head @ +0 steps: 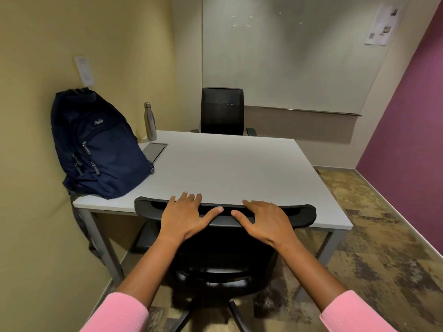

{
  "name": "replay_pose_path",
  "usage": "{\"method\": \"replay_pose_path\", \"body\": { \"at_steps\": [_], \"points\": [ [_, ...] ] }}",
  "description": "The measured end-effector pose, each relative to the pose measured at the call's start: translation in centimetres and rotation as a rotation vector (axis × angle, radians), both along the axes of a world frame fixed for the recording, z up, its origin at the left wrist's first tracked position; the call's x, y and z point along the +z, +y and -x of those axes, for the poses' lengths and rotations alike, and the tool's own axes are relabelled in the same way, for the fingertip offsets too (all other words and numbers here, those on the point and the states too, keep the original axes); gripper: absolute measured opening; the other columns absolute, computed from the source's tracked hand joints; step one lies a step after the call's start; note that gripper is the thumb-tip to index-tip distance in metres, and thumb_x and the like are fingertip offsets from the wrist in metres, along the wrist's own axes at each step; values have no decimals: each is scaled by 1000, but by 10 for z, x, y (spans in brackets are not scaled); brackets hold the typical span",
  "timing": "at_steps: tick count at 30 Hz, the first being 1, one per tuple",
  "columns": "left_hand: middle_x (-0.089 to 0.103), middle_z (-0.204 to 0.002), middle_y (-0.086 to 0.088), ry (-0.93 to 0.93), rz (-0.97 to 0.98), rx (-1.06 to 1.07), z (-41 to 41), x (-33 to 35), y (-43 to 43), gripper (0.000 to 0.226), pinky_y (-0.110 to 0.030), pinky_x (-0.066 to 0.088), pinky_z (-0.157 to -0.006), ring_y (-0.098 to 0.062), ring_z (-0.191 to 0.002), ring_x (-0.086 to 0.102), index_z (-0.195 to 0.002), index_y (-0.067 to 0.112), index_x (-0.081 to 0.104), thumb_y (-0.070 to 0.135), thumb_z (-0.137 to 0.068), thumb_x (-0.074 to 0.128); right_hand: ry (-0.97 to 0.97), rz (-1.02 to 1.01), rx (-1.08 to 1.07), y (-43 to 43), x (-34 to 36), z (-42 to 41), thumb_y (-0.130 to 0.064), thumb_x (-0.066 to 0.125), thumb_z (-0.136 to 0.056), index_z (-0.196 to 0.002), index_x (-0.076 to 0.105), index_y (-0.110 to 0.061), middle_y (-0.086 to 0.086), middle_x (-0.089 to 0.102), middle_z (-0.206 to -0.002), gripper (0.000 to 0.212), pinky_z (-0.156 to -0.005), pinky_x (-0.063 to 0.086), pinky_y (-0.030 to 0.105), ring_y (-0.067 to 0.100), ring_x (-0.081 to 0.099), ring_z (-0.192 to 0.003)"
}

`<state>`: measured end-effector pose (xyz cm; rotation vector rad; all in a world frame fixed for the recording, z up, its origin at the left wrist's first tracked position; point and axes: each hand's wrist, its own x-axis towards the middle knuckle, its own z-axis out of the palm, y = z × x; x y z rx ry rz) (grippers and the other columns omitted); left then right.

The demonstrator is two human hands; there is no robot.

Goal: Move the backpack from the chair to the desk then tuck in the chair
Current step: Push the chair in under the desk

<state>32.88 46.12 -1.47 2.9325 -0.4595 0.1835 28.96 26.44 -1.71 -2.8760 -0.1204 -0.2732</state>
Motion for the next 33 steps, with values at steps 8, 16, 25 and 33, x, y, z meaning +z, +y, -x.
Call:
{"method": "replay_pose_path", "body": {
  "at_steps": [8,16,25,33],
  "points": [
    [51,-137,-10,-16,-3,-35,-58,-4,20,82,-42,27,-109,-25,-131,38,-134,13,41,72,-82,19,6,-8,-49,21,2,-47,-61,35,-87,-124,54,-17,8,66,-117,61,-89,43,35,26,57,-109],
    [60,-124,-13,-18,-16,-25,-89,-1,20,76,-43,32,-103,-28,-120,47,-126,12,49,68,-85,20,8,-51,-92,24,4,-78,-56,38,-89,-122,57,-18,9,64,-120,54,-90,42,35,27,56,-112],
    [62,-121,-14,-33,6,-7,-118,3,21,71,-41,35,-99,-28,-115,51,-122,13,54,65,-87,21,-9,-62,-82,24,1,-116,-56,37,-89,-122,56,-16,10,66,-117,55,-92,42,37,27,57,-108],
    [62,-122,-12,-75,33,28,-128,0,29,65,-38,39,-95,-29,-113,53,-123,16,55,62,-88,27,-48,-42,-73,31,-6,-130,-55,36,-89,-122,56,-16,11,68,-111,55,-93,41,37,29,59,-104]
  ]
}}
